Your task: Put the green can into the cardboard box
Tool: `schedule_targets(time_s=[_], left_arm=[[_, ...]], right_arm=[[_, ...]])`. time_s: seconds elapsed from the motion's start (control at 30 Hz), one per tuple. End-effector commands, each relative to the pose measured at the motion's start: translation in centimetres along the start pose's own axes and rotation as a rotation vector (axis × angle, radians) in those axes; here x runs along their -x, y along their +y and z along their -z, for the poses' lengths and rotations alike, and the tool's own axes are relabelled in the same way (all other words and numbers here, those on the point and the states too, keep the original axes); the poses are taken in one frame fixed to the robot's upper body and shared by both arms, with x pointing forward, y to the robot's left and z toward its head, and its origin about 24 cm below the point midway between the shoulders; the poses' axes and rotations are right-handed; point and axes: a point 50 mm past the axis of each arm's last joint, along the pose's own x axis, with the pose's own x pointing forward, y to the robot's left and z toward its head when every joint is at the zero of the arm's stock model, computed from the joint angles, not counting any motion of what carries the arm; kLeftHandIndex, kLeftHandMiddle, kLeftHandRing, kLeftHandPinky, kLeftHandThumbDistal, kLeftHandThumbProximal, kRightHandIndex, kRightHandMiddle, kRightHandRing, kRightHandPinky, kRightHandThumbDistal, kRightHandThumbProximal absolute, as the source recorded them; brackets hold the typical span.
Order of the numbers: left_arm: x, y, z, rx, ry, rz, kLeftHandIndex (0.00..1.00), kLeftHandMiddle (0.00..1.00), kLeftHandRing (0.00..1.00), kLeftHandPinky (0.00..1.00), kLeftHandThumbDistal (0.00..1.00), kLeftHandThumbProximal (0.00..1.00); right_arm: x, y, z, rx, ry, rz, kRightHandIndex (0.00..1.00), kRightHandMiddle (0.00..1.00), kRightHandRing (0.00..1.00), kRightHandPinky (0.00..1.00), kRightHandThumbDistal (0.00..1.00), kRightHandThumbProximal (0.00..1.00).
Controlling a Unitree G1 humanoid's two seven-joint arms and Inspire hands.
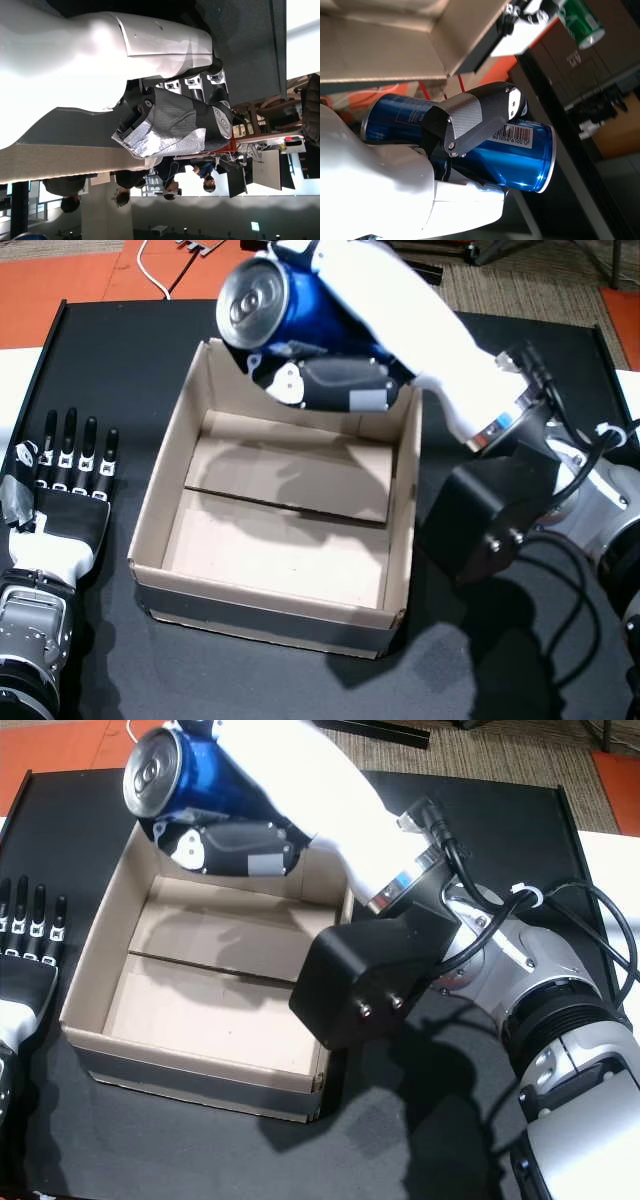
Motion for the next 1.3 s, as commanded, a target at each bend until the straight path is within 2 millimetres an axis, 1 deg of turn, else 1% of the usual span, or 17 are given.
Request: schedule_targets(time_s=[0.0, 0.13, 0.23, 0.27, 0.37, 0.53, 0.63, 0.7, 0.83, 0.87, 0.93, 1.0, 1.03, 1.13, 1.2, 1.23, 1.27], left_arm=[[1.8, 3.8, 2.0, 0.01, 0.075, -0.156, 0.57, 0.53, 0.61, 0.73, 0.0, 0.48], [1.9, 3.9, 2.1, 0.016, 0.078, -0.148, 0.58, 0.53, 0.61, 0.75, 0.0, 0.48], [1.9, 3.8, 2.2, 0.011, 0.081, -0.144, 0.58, 0.54, 0.63, 0.77, 0.0, 0.5], [1.9, 3.8, 2.2, 0.011, 0.081, -0.141, 0.58, 0.55, 0.63, 0.76, 0.0, 0.5], [1.9, 3.8, 2.3, 0.006, 0.083, -0.144, 0.55, 0.53, 0.61, 0.75, 0.0, 0.51], [2.0, 3.9, 2.5, 0.001, 0.088, -0.138, 0.55, 0.53, 0.62, 0.74, 0.0, 0.48], [2.0, 3.9, 2.5, 0.009, 0.087, -0.135, 0.55, 0.54, 0.63, 0.74, 0.0, 0.48], [2.0, 3.9, 2.6, 0.011, 0.088, -0.135, 0.56, 0.54, 0.63, 0.75, 0.0, 0.48], [2.0, 3.9, 2.8, 0.015, 0.092, -0.13, 0.52, 0.51, 0.62, 0.72, 0.0, 0.46], [2.0, 3.9, 2.9, 0.016, 0.092, -0.128, 0.52, 0.51, 0.62, 0.73, 0.0, 0.46], [2.0, 3.9, 3.0, 0.019, 0.092, -0.126, 0.53, 0.52, 0.64, 0.77, 0.0, 0.47], [2.0, 3.9, 3.0, 0.019, 0.091, -0.126, 0.53, 0.52, 0.64, 0.77, 0.0, 0.48], [2.0, 3.9, 3.0, 0.021, 0.091, -0.126, 0.53, 0.53, 0.65, 0.77, 0.0, 0.48], [2.0, 3.9, 3.0, 0.027, 0.09, -0.126, 0.51, 0.51, 0.62, 0.76, 0.0, 0.47], [2.0, 3.9, 3.0, 0.026, 0.091, -0.126, 0.52, 0.52, 0.64, 0.77, 0.0, 0.47], [2.0, 3.9, 3.0, 0.027, 0.092, -0.122, 0.52, 0.53, 0.65, 0.78, 0.0, 0.47], [2.0, 3.9, 3.0, 0.026, 0.094, -0.119, 0.51, 0.52, 0.65, 0.77, 0.0, 0.47]], right_arm=[[-0.3, -0.9, 0.1, 0.006, 0.003, 0.013, 0.0, 0.01, 0.02, 0.07, 0.3, 0.3], [-0.1, -0.4, 0.4, -0.008, 0.033, -0.023, 0.0, 0.01, 0.03, 0.11, 0.3, 0.25], [-0.1, 0.0, 0.5, -0.022, 0.048, -0.038, 0.0, 0.0, 0.01, 0.11, 0.3, 0.25], [-0.1, 0.1, 0.5, -0.029, 0.053, -0.043, 0.0, 0.0, 0.01, 0.11, 0.3, 0.24], [-0.2, 0.6, 0.5, -0.064, 0.075, -0.066, 0.0, 0.0, 0.0, 0.12, 0.29, 0.21], [-0.3, 1.5, 0.6, -0.127, 0.116, -0.093, 0.0, 0.0, 0.01, 0.13, 0.25, 0.24], [-0.4, 2.2, 0.6, -0.135, 0.138, -0.113, 0.0, 0.0, 0.01, 0.1, 0.23, 0.22], [-0.4, 2.6, 0.6, -0.132, 0.151, -0.127, 0.0, 0.01, 0.01, 0.08, 0.22, 0.24], [-0.5, 3.5, 0.6, -0.131, 0.168, -0.164, 0.0, 0.0, 0.0, 0.08, 0.25, 0.29], [-0.5, 3.7, 0.5, -0.137, 0.173, -0.174, 0.0, 0.0, 0.0, 0.07, 0.25, 0.32], [-0.4, 4.1, 0.5, -0.146, 0.18, -0.186, 0.0, 0.0, 0.0, 0.06, 0.26, 0.34], [-0.3, 4.4, 0.4, -0.152, 0.181, -0.193, 0.0, 0.0, 0.0, 0.04, 0.26, 0.35], [-0.3, 4.6, 0.4, -0.15, 0.183, -0.198, 0.0, 0.0, 0.0, 0.03, 0.27, 0.37], [-0.3, 4.6, 0.6, -0.118, 0.195, -0.233, 0.0, 0.02, 0.02, 0.03, 0.32, 0.42], [-0.3, 4.4, 0.9, -0.086, 0.205, -0.289, 0.07, 0.07, 0.06, 0.09, 0.29, 0.47], [-0.3, 4.3, 1.0, -0.076, 0.21, -0.323, 0.07, 0.07, 0.06, 0.1, 0.26, 0.49], [-0.4, 4.3, 1.0, -0.068, 0.213, -0.357, 0.06, 0.06, 0.06, 0.11, 0.24, 0.46]])
